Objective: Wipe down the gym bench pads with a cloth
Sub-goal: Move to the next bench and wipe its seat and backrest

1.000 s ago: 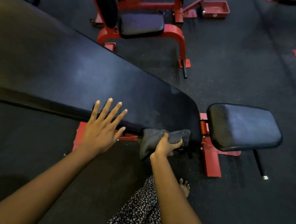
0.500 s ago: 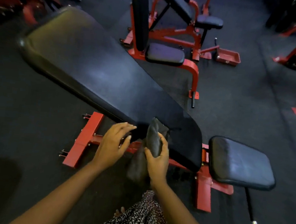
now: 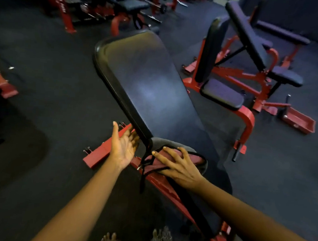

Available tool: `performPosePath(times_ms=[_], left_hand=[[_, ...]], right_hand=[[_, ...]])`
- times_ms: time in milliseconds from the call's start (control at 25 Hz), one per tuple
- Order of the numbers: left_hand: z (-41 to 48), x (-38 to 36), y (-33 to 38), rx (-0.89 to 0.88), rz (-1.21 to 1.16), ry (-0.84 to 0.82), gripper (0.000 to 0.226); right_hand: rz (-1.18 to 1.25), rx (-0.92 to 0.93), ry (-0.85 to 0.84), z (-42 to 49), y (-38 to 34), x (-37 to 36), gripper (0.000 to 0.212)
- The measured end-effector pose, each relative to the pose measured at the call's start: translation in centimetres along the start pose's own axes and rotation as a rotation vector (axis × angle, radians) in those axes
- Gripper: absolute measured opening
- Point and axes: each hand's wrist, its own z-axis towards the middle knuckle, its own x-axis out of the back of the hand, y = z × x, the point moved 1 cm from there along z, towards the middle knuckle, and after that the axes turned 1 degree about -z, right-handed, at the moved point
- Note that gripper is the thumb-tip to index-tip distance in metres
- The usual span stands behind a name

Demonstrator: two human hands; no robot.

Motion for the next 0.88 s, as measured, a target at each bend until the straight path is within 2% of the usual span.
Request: performPosePath(times_ms=[160, 240, 400, 560, 760, 880], left_hand=[[-1.3, 0.4, 0.1, -0.079, 0.031, 0.036, 0.080], [-2.5, 0.7, -0.2, -0.179, -0.009, 0.155, 0.075], [-3.5, 0.3, -2.0, -0.352, -0.133, 0.485, 0.065], [-1.7, -3.8, -2.5, -0.361, -0.181, 0.492, 0.062], [1.0, -7.9, 1.6, -0.435, -0.134, 0.450, 0.056], [3.2, -7.8, 4.5, -0.519, -0.088, 0.537, 0.076]], right_hand=[[0.035, 0.092, 0.189, 3.6, 2.5, 1.4, 0.069], [0.036, 0.136, 0.267, 6.7, 3.7, 2.5, 0.049], [-0.086, 0.256, 0.396, 12.6, 6.6, 6.1, 0.052], [-0.183, 0.358, 0.407, 18.5, 8.8, 9.4, 0.048], [-0.134, 0.394, 0.362, 23.7, 11.4, 13.7, 0.048], [-0.075, 0.272, 0.317, 27.0, 13.1, 16.5, 0.047]])
